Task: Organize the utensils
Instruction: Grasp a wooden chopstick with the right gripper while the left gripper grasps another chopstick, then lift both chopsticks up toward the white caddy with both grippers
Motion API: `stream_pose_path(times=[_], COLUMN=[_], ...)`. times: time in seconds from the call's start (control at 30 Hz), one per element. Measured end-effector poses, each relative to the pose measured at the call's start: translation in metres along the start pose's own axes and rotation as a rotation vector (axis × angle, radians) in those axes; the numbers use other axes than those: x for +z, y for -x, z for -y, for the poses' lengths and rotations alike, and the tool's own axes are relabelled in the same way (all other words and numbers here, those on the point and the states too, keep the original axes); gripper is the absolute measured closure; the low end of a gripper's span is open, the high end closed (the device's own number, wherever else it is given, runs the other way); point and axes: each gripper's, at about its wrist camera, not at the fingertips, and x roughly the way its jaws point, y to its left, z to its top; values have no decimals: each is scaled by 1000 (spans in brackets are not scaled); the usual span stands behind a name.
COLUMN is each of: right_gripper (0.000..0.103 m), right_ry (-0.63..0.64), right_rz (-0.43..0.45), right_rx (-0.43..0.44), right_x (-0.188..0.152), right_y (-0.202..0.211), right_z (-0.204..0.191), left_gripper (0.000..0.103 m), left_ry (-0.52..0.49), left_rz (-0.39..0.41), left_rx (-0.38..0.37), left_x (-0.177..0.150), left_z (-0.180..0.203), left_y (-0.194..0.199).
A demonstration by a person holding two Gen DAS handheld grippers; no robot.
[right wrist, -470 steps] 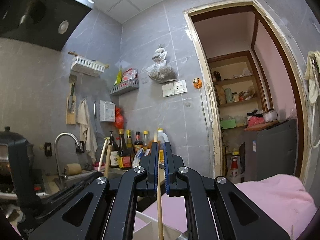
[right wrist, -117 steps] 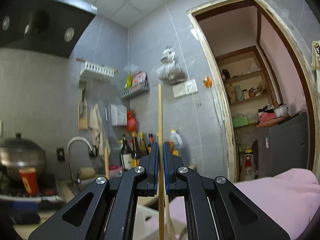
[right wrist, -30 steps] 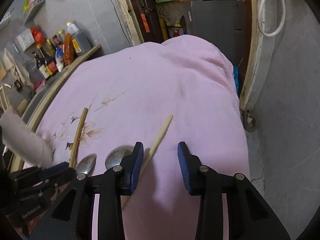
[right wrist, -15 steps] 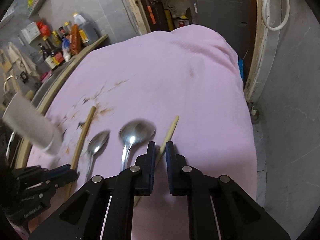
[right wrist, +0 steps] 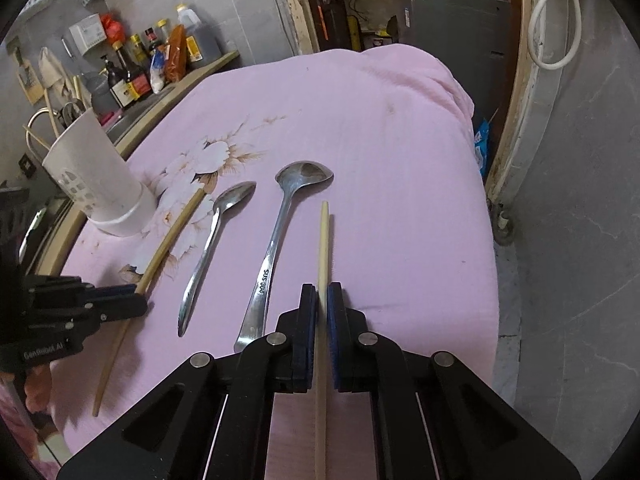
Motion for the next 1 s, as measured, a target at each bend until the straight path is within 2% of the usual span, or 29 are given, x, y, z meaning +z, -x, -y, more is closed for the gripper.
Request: stream_pose_path(times=[0.2, 0.3, 0.47, 0.57, 0.63, 0.7, 0.87, 1.0], right_gripper=[99, 100, 100, 100, 100, 100, 100, 100], right_ry=[-30, -85, -106, -76, -23, 16, 97, 154], right_rz=[23, 62, 220, 342, 440, 541, 750, 915], right_rx=[-1, 67, 159, 169, 147, 160, 170, 195], right_x=[-3, -11, -29, -40, -46, -49, -46, -34], right_y=[3, 8, 26, 42, 55, 69, 99, 124], right_z=[0, 3, -4, -17, -31, -46, -76, -97], left_gripper=[96, 99, 99, 99, 99, 99, 99, 99], left_ry=[34, 32, -3, -20, -30, -49, -145, -162], left_rz=[-38, 19, 155, 271, 367, 464, 753, 955], left_rx=[-30, -48, -85, -80, -85, -75, 9, 26], left_x=[12, 7, -15, -25, -30, -35, -45, -42], left_z=[-8, -9, -2, 0, 1, 4, 21, 26], left_y=[-4, -2, 16, 34, 51, 68, 106, 135])
